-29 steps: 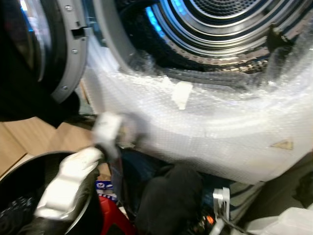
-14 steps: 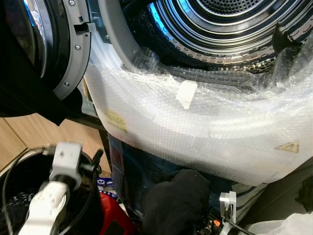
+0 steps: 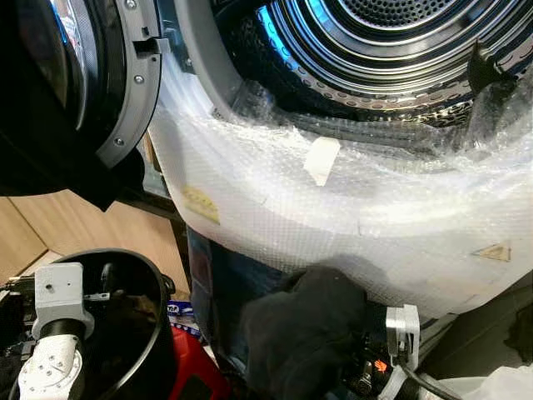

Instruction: Clothes washing

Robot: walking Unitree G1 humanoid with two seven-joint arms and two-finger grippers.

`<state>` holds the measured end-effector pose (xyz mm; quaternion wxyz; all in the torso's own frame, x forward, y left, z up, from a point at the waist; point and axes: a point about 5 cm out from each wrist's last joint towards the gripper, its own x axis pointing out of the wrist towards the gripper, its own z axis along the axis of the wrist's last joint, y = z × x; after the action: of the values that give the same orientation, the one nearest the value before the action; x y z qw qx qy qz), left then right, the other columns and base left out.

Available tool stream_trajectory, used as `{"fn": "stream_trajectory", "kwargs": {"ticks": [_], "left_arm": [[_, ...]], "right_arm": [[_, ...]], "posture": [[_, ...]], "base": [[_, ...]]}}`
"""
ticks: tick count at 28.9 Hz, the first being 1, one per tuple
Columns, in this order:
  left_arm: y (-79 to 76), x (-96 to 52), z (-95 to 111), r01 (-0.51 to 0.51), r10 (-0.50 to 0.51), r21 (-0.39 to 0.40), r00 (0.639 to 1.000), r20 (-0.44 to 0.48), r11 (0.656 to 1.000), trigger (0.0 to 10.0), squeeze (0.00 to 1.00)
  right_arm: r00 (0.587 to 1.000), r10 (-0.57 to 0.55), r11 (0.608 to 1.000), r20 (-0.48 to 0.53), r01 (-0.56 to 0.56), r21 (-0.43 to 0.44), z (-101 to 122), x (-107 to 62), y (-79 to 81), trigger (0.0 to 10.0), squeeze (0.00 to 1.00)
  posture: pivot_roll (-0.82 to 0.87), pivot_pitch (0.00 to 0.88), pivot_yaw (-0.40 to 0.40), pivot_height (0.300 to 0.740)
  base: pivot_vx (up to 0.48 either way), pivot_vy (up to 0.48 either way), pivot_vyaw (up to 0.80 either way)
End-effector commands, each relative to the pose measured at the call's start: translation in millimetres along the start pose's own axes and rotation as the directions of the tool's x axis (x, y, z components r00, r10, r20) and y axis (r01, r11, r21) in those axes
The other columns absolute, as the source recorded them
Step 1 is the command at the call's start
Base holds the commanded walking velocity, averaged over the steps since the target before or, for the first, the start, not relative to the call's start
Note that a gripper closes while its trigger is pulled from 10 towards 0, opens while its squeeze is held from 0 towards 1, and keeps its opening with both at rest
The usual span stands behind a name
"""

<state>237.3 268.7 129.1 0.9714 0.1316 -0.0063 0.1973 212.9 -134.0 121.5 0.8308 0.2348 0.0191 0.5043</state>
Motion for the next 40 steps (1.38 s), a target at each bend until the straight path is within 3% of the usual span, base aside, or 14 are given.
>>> {"fn": "stream_trajectory", "kwargs": {"ticks": [1, 4, 5, 8, 11, 15, 19, 21, 23, 25, 29, 33, 37, 40], "left_arm": [[-0.8, -2.4, 0, -0.016, 0.016, 0.023, 1.000, 0.012, 1.000, 10.0, 0.00], [-5.7, -1.9, -1, -0.005, 0.005, 0.016, 1.000, 0.012, 1.000, 10.0, 0.00], [-17.2, 1.3, -1, 0.026, -0.026, 0.003, 1.000, 0.017, 1.000, 10.0, 0.00], [-20.8, 2.6, -2, 0.036, -0.036, -0.004, 0.999, 0.016, 0.999, 10.0, 0.00], [-23.3, 3.9, -5, 0.040, -0.040, -0.003, 0.999, 0.010, 0.999, 10.0, 0.00], [-24.6, 4.4, -6, 0.051, -0.051, -0.002, 0.999, 0.004, 0.999, 10.0, 0.00], [-28.8, 6.4, -6, 0.041, -0.040, -0.023, 0.999, 0.009, 0.999, 10.0, 0.00], [-28.8, 6.4, -6, 0.041, -0.040, -0.023, 0.999, 0.009, 0.999, 10.0, 0.00], [-32.2, 5.8, -7, 0.043, -0.043, -0.030, 0.999, 0.002, 0.999, 10.0, 0.00], [-32.2, 5.8, -7, 0.043, -0.043, -0.030, 0.999, 0.002, 0.999, 10.0, 0.00], [-36.6, 8.9, -6, 0.030, -0.030, -0.059, 0.999, 0.011, 0.998, 10.0, 0.00], [-36.8, 9.0, -7, 0.022, -0.022, -0.064, 1.000, 0.010, 0.998, 10.0, 0.00], [-39.0, 8.6, -8, 0.027, -0.027, -0.069, 1.000, 0.005, 0.997, 10.0, 0.00], [-40.5, 9.7, -9, 0.027, -0.027, -0.081, 1.000, 0.002, 0.996, 10.0, 0.00]], "right_arm": [[0.998, 0.029, 0.998, 0.048, -0.026, -0.056, 20, 6.3, 5.3, 0.0, 0.00], [0.997, 0.040, 0.997, 0.064, -0.036, -0.063, 28, 12.9, 8.3, 0.0, 0.00], [0.987, 0.114, 0.991, 0.110, -0.106, -0.077, 43, 26.7, 24.0, 0.0, 0.00], [0.981, 0.150, 0.987, 0.127, -0.140, -0.083, 49, 30.3, 31.3, 0.0, 0.00], [0.928, 0.267, 0.956, 0.261, -0.222, -0.190, 97, 47.7, 52.0, 0.0, 0.00], [0.904, 0.292, 0.948, 0.314, -0.229, -0.223, 115, 54.7, 56.8, 0.0, 0.00], [0.806, 0.414, 0.904, 0.423, -0.312, -0.291, 162, 72.0, 73.1, 0.0, 0.00], [0.806, 0.414, 0.904, 0.423, -0.312, -0.291, 162, 72.0, 73.1, 0.0, 0.00], [0.782, 0.412, 0.901, 0.468, -0.272, -0.339, 195, 83.8, 71.3, 0.0, 0.00], [0.782, 0.412, 0.901, 0.468, -0.272, -0.339, 195, 83.8, 71.3, 0.0, 0.00], [0.764, 0.371, 0.907, 0.529, -0.177, -0.382, 258, 116.7, 54.8, 0.0, 0.00], [0.763, 0.350, 0.917, 0.543, -0.159, -0.367, 274, 131.1, 50.2, 0.0, 0.00], [0.794, 0.289, 0.920, 0.535, -0.076, -0.383, 299, 156.4, 43.1, 0.0, 0.00], [0.858, 0.076, 0.935, 0.509, 0.116, -0.336, 317, 184.3, 26.7, 0.0, 0.00]], "posture": [[-0.01, 0.053, 0.011, 0.740], [-0.01, 0.046, 0.005, 0.740], [0.00, 0.031, -0.003, 0.740], [0.00, 0.031, -0.003, 0.740], [-0.02, 0.026, 0.001, 0.740], [-0.03, 0.028, 0.001, 0.740], [-0.02, 0.046, -0.011, 0.740], [-0.02, 0.046, -0.011, 0.740], [-0.02, 0.042, -0.017, 0.740], [-0.02, 0.042, -0.017, 0.740], [-0.01, 0.024, -0.032, 0.740], [-0.01, 0.017, -0.034, 0.740], [-0.01, 0.016, -0.040, 0.740], [-0.02, 0.008, -0.045, 0.740]], "base": [[0.000, 0.000, 0.00], [0.000, 0.000, 0.00], [0.000, 0.000, 0.00], [0.000, 0.000, 0.00], [0.000, 0.000, 0.00], [0.000, 0.000, 0.00], [0.000, 0.000, 0.00], [0.000, 0.000, 0.00], [0.000, 0.000, 0.00], [0.000, 0.000, 0.00], [0.000, 0.000, 0.00], [0.000, 0.000, 0.00], [0.000, 0.000, 0.00], [0.000, 0.000, 0.00]]}}
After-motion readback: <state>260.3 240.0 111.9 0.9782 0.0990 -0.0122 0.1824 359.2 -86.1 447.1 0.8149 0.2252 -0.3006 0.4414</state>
